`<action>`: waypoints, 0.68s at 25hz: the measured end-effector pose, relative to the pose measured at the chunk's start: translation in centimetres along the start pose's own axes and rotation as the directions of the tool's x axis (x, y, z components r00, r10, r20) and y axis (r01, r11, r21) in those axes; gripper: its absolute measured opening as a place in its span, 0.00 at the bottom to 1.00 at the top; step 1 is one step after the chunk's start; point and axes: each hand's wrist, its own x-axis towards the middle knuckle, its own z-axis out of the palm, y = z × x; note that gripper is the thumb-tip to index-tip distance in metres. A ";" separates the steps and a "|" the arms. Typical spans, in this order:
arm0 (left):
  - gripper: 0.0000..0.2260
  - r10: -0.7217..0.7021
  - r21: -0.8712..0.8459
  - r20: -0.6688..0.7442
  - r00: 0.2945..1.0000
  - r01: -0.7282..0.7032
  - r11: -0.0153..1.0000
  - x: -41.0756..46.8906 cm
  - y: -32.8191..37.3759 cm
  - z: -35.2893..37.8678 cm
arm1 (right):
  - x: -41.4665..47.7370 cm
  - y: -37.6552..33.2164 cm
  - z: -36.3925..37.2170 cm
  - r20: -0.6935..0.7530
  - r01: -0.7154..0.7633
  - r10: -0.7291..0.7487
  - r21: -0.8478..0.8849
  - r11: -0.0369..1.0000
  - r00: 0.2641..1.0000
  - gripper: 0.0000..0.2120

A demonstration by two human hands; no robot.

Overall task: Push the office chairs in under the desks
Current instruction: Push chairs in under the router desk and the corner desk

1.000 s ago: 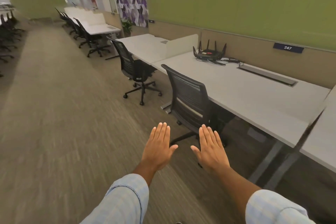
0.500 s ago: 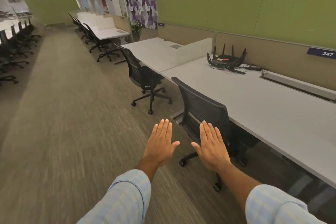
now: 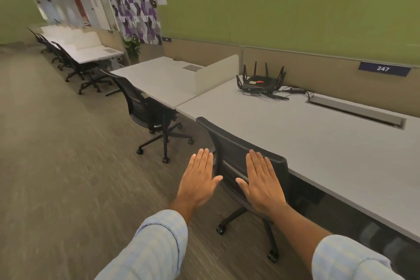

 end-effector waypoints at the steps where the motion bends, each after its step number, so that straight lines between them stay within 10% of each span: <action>1: 0.39 0.033 -0.007 -0.008 0.999 -0.033 0.999 2.0 -0.9 0.5 | 1.0 0.0 0.5 -0.010 -0.027 0.026 -0.014 1.000 1.000 0.40; 17: 0.36 0.511 -0.180 -0.033 0.859 -0.508 0.842 23.2 -9.5 4.4 | 7.4 0.0 2.9 -0.073 -0.547 0.543 -0.137 0.826 0.837 0.33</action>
